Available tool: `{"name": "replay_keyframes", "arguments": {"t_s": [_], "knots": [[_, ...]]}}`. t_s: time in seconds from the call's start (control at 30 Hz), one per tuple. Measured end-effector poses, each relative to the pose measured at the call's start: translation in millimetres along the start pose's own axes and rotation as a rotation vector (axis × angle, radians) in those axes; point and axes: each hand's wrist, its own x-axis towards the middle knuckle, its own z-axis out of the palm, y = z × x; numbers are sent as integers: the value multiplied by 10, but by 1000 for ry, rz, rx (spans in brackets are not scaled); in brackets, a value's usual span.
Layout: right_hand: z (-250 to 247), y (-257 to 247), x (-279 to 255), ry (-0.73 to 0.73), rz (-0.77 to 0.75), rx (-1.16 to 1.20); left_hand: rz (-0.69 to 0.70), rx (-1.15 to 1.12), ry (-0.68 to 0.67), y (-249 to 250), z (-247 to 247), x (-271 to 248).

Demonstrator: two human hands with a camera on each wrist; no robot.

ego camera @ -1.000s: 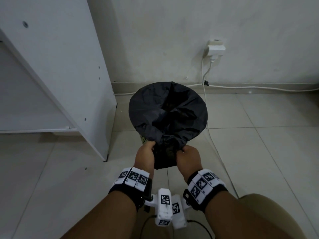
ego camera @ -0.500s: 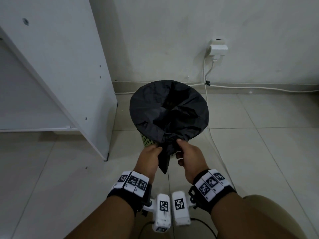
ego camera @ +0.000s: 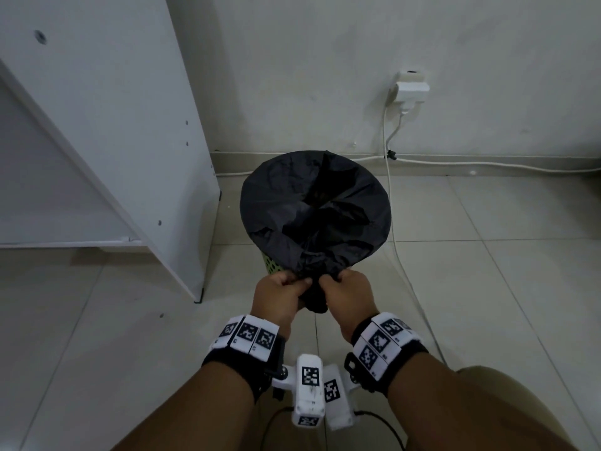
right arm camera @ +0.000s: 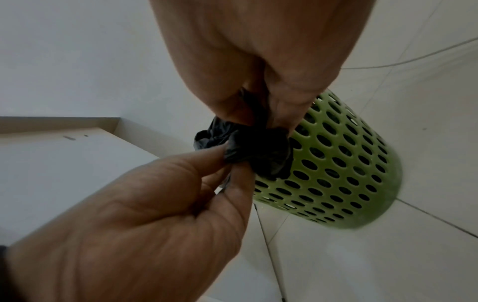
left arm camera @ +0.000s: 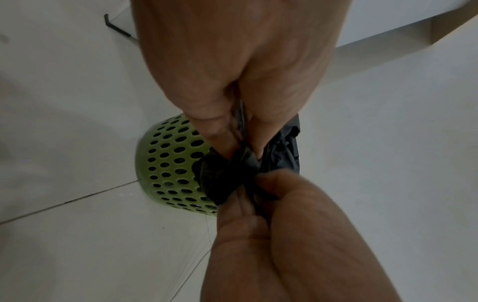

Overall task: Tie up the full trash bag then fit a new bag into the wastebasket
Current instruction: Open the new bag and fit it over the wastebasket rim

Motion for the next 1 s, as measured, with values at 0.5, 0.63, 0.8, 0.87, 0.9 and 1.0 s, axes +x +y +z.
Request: {"name": "replay_keyframes", "arguments": {"t_s": [0.5, 0.63, 0.8, 0.87, 0.9, 1.0], "knots": [[-25, 34, 17, -235, 35, 117, -79, 52, -118, 173, -59, 16], [-27, 49, 7, -195, -27, 12, -2, 113, -76, 125, -91, 53], [-61, 50, 63, -175, -128, -193, 65, 177, -44, 110, -115, 103], [-72, 16, 67, -165, -120, -205, 1, 87, -55, 112, -125, 140], [-75, 5, 67, -164, -105, -200, -54, 21, -60, 108, -134, 154], [-66, 8, 66, -153, -74, -195, -225, -90, -109, 84, -174, 178]]}}
